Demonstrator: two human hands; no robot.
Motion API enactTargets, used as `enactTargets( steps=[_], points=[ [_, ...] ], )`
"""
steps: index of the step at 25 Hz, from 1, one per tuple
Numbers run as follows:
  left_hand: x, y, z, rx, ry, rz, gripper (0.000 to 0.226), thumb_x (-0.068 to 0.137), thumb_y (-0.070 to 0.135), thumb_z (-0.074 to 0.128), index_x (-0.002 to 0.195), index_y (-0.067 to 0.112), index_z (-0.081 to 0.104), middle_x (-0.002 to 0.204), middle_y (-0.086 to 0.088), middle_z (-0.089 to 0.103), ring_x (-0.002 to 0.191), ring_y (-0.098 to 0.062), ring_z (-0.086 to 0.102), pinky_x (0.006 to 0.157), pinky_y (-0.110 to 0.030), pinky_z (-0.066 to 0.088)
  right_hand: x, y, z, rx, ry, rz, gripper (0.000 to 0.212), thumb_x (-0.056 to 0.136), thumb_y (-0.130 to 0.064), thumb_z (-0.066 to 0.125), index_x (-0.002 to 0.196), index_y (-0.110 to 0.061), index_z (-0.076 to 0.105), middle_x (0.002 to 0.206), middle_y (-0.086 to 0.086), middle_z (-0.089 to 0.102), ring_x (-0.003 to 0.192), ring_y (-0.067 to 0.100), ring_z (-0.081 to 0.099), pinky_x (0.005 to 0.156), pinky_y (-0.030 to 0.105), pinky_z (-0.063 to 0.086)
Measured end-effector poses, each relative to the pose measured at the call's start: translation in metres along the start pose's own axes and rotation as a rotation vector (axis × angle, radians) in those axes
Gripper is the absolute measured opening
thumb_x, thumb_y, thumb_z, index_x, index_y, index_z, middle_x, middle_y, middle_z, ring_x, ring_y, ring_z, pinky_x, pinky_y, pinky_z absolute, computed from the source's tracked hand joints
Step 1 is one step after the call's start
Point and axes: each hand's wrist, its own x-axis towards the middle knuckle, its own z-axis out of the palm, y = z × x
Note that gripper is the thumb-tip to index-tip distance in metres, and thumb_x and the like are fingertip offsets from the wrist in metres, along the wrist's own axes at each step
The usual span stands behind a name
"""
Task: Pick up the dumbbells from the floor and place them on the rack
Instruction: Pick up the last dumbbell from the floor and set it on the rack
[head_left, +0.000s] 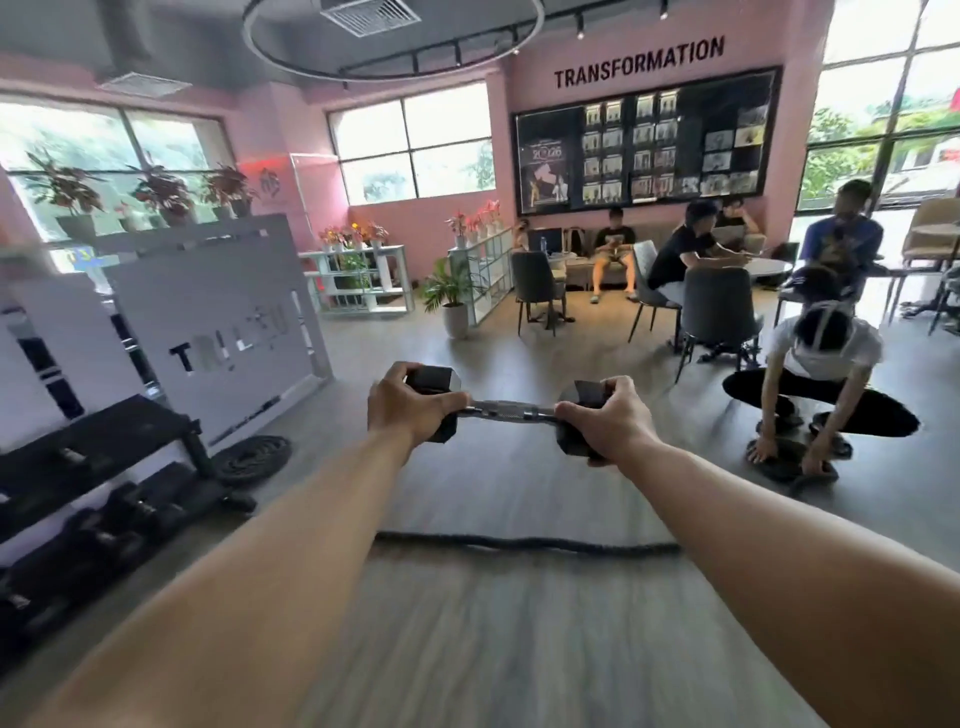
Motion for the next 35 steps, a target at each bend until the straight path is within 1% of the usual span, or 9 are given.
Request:
enactTargets(
  steps=[5,11,14,18,21,23,26,30,35],
  points=[
    [0.053,-0.015,-0.085,0.036,0.147,0.008,0.067,0.054,0.049,0.096,0.108,0.034,0.061,0.097,0.015,0.063,0.082,-0.001,0.057,0.054,-0.017,0.044,0.032,-0.066,0.089,0.026,-0.112,-0.104,0.072,0.067,-0.048,0.089,0.118,-0.024,0.045,0.102,-0.001,0.055,0.082,0.02,0.062,0.048,0.044,0.065],
    [0.085,-0.09,-0.141,0.094,0.348,-0.159,0.07,0.053,0.049,0.096,0.112,0.028,0.064,0.109,0.001,0.074,0.101,-0.024,0.071,0.084,-0.037,0.061,0.074,-0.075,0.219,0.043,-0.349,-0.157,0.07,0.06,-0.045,0.086,0.113,-0.02,0.047,0.099,0.005,0.066,0.078,0.025,0.07,0.041,0.036,0.059],
    [0.084,-0.127,-0.171,0.141,0.499,-0.259,0.072,0.051,0.051,0.096,0.114,0.029,0.067,0.108,0.005,0.073,0.1,-0.019,0.071,0.087,-0.034,0.06,0.087,-0.076,0.292,0.028,-0.537,-0.179,0.07,0.057,-0.046,0.087,0.111,-0.02,0.05,0.1,0.007,0.067,0.078,0.024,0.07,0.038,0.031,0.056],
    [0.075,-0.159,-0.22,0.162,0.671,-0.368,0.083,0.049,0.049,0.096,0.124,0.026,0.069,0.114,0.002,0.071,0.1,-0.018,0.068,0.089,-0.038,0.061,0.08,-0.089,0.387,0.024,-0.707,-0.197,0.062,0.056,-0.048,0.088,0.102,-0.022,0.056,0.099,0.011,0.069,0.076,0.025,0.071,0.049,0.042,0.063],
    [0.07,-0.188,-0.272,0.205,0.771,-0.443,0.078,0.051,0.047,0.097,0.122,0.028,0.07,0.114,0.004,0.071,0.1,-0.018,0.067,0.089,-0.038,0.061,0.054,-0.105,0.459,0.026,-0.826,-0.209,0.068,0.053,-0.05,0.088,0.108,-0.021,0.058,0.098,0.006,0.071,0.073,0.022,0.072,0.036,0.028,0.053],
    [0.072,-0.212,-0.314,0.221,0.822,-0.477,0.075,0.051,0.047,0.097,0.119,0.029,0.07,0.113,0.005,0.07,0.102,-0.02,0.067,0.091,-0.04,0.06,0.035,-0.121,0.512,0.014,-0.914,-0.201,0.072,0.056,-0.047,0.089,0.114,-0.022,0.055,0.101,0.004,0.069,0.076,0.022,0.072,0.036,0.03,0.054],
    [0.077,-0.257,-0.382,0.223,0.895,-0.493,0.069,0.05,0.046,0.097,0.112,0.032,0.069,0.103,0.009,0.07,0.097,-0.019,0.068,0.082,-0.037,0.061,0.004,-0.152,0.589,-0.029,-0.996,-0.213,0.079,0.058,-0.047,0.088,0.123,-0.026,0.048,0.104,-0.001,0.064,0.085,0.019,0.069,0.048,0.039,0.064],
    [0.101,-0.326,-0.5,0.227,0.937,-0.548,0.068,0.051,0.048,0.099,0.109,0.035,0.065,0.097,0.015,0.064,0.081,-0.003,0.059,0.059,-0.021,0.046,-0.044,-0.197,0.713,-0.056,-1.048,-0.231,0.085,0.063,-0.046,0.086,0.134,-0.021,0.046,0.113,0.001,0.061,0.089,0.017,0.066,0.044,0.032,0.06],
    [0.134,-0.386,-0.621,0.262,0.942,-0.57,0.065,0.053,0.048,0.099,0.106,0.038,0.061,0.091,0.024,0.055,0.078,0.005,0.05,0.059,-0.02,0.042,-0.091,-0.238,0.842,-0.073,-1.074,-0.25,0.091,0.062,-0.049,0.085,0.139,-0.021,0.045,0.123,0.005,0.058,0.098,0.021,0.066,0.054,0.037,0.065]
  ],
)
